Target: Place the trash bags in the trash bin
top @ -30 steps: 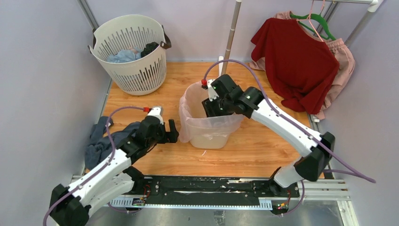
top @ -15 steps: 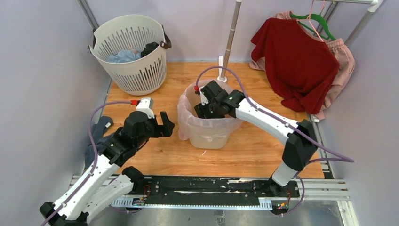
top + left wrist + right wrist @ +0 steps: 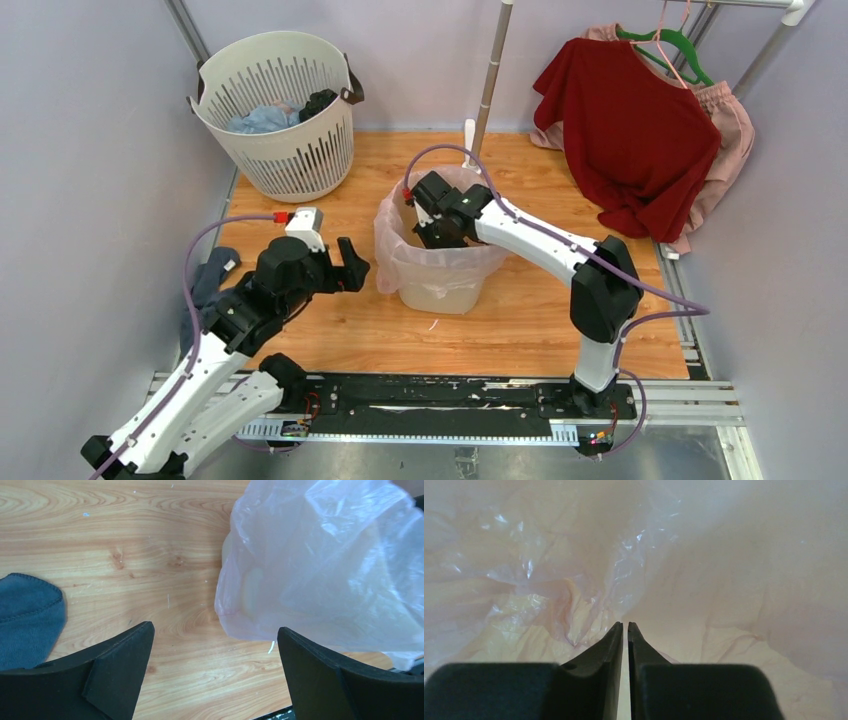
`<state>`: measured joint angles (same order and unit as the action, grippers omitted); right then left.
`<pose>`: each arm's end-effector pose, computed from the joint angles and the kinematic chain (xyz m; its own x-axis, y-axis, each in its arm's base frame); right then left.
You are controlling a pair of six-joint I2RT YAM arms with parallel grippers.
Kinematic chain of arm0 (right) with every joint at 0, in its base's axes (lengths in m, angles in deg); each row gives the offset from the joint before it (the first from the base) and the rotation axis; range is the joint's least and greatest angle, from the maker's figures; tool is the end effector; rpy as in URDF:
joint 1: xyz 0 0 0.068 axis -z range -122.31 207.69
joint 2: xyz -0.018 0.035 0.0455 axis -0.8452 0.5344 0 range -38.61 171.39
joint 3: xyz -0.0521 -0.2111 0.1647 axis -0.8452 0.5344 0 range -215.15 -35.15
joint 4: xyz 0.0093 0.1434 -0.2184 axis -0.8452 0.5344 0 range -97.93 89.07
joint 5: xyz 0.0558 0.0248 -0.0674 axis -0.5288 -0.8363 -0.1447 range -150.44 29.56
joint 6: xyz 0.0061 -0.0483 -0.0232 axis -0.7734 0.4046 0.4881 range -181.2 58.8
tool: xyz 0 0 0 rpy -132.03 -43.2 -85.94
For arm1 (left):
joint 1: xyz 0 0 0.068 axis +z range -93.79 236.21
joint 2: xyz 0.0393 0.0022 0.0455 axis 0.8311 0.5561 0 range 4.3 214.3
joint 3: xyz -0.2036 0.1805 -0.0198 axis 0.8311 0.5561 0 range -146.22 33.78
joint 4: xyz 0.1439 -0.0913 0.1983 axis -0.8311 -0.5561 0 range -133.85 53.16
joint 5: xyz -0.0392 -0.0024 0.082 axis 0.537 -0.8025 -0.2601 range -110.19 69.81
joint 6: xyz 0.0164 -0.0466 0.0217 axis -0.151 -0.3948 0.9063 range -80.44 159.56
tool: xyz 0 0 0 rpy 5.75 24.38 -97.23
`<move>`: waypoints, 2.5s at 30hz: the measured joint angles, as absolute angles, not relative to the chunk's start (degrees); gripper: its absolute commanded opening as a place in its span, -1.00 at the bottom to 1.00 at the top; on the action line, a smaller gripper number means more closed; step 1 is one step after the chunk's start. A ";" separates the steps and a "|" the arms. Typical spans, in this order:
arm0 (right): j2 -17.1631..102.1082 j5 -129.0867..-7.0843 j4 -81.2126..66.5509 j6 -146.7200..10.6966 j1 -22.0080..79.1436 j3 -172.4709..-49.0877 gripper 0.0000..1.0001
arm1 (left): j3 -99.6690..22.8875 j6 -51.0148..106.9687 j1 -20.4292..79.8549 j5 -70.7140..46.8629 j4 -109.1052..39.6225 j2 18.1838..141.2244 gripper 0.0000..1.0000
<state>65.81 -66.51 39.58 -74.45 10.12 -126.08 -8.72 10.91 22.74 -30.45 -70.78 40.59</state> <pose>0.2610 0.2911 0.2747 -0.7505 -0.4833 -0.4508 -0.6129 0.7642 0.2011 0.1209 -0.0724 0.3050 -0.5377 -0.2101 -0.8165 0.1748 0.9197 -0.3517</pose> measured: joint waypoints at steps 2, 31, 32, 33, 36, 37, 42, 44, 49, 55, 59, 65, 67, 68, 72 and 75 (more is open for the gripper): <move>65.05 -66.36 38.95 -74.45 10.10 -124.81 -0.47 | -9.79 11.02 22.74 -29.75 -71.32 40.42 1.00; 24.31 -57.81 22.95 -73.43 9.80 -123.11 0.00 | -37.49 14.74 21.75 -17.64 -69.09 62.45 1.00; 21.53 -57.61 22.73 -73.45 9.80 -121.47 0.00 | -37.70 14.96 21.32 -17.57 -68.61 63.43 1.00; 19.28 -57.46 23.01 -73.60 9.80 -119.74 -0.01 | -37.95 15.09 20.95 -17.57 -68.33 64.11 1.00; 12.26 -57.75 23.19 -74.34 9.80 -111.74 -0.04 | -38.75 15.59 19.09 -17.62 -66.78 66.30 1.00; 10.30 -57.94 22.62 -75.07 9.80 -108.33 -0.05 | -39.15 15.72 18.32 -17.75 -66.67 66.91 1.00; 5.29 -60.22 21.07 -78.41 9.80 -91.63 -0.03 | -41.77 16.44 14.85 -18.73 -65.79 69.81 1.00; 5.36 -60.15 21.15 -79.15 9.80 -87.24 -0.04 | -42.75 16.68 13.23 -19.59 -65.44 70.95 1.00; 5.77 -58.88 21.55 -79.15 9.80 -89.54 -0.03 | -44.02 17.10 9.47 -22.19 -65.14 74.19 1.00; 1.09 -55.60 20.50 -77.75 9.80 -98.39 -0.03 | -44.04 17.97 7.05 -26.12 -65.36 77.14 1.00; -1.00 -47.34 21.66 -77.25 9.80 -105.49 -0.04 | -44.02 18.37 6.56 -29.22 -65.60 78.91 1.00; 1.31 -36.24 27.41 -77.93 9.80 -107.52 -0.14 | -44.57 19.35 6.56 -31.54 -65.66 84.85 0.32; 3.17 -33.75 29.72 -78.54 9.80 -107.39 -0.18 | -46.10 19.79 6.56 -31.87 -66.19 87.61 -0.19; 4.42 -32.35 31.19 -79.11 9.90 -107.24 -0.19 | -47.45 20.64 6.56 -31.98 -66.47 89.31 -0.32; 7.83 -33.33 34.22 -80.49 15.63 -106.96 -0.20 | -50.95 21.40 6.56 -32.07 -67.17 92.96 -1.00; 11.08 -41.61 34.27 -81.47 28.46 -105.75 -0.17 | -52.61 21.80 6.56 -32.11 -67.72 95.19 -1.00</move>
